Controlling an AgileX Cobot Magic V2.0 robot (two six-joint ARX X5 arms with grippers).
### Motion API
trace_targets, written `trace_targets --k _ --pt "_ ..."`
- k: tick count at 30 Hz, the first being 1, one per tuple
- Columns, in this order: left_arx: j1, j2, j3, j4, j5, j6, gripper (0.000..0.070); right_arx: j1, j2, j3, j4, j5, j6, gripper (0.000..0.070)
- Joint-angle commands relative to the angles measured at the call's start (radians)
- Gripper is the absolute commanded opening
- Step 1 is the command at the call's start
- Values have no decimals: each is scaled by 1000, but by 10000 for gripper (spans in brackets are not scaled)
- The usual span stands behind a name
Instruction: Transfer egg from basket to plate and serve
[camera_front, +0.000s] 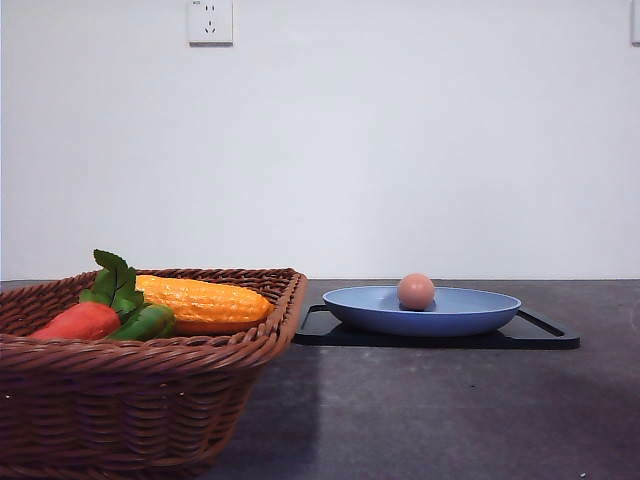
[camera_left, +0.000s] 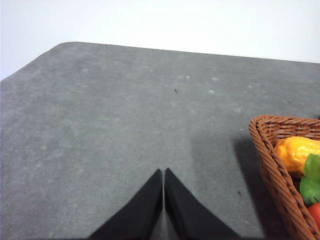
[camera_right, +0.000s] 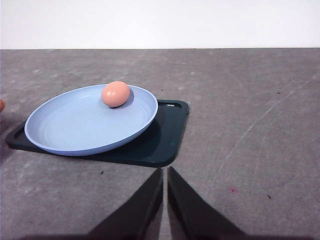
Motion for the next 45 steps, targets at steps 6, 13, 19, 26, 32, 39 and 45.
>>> trace_targets --k 6,13,19,26,32,39,45 --pt "2 -2 -18 -5 1 -6 0 3 -3 -6 2 1 11 0" --pt "2 -2 -18 -5 1 -6 0 3 -3 -6 2 1 11 0" --pt "2 -2 -18 -5 1 -6 0 3 -3 -6 2 1 11 0" --pt "2 -2 -18 -5 1 -6 0 3 -3 -6 2 1 11 0" --pt "2 -2 -18 -5 1 -6 0 3 -3 -6 2 1 11 0" --pt "2 -2 -18 -5 1 -6 0 3 -3 -6 2 1 11 0" --pt "2 -2 -18 -5 1 -6 0 3 -3 -6 2 1 11 0"
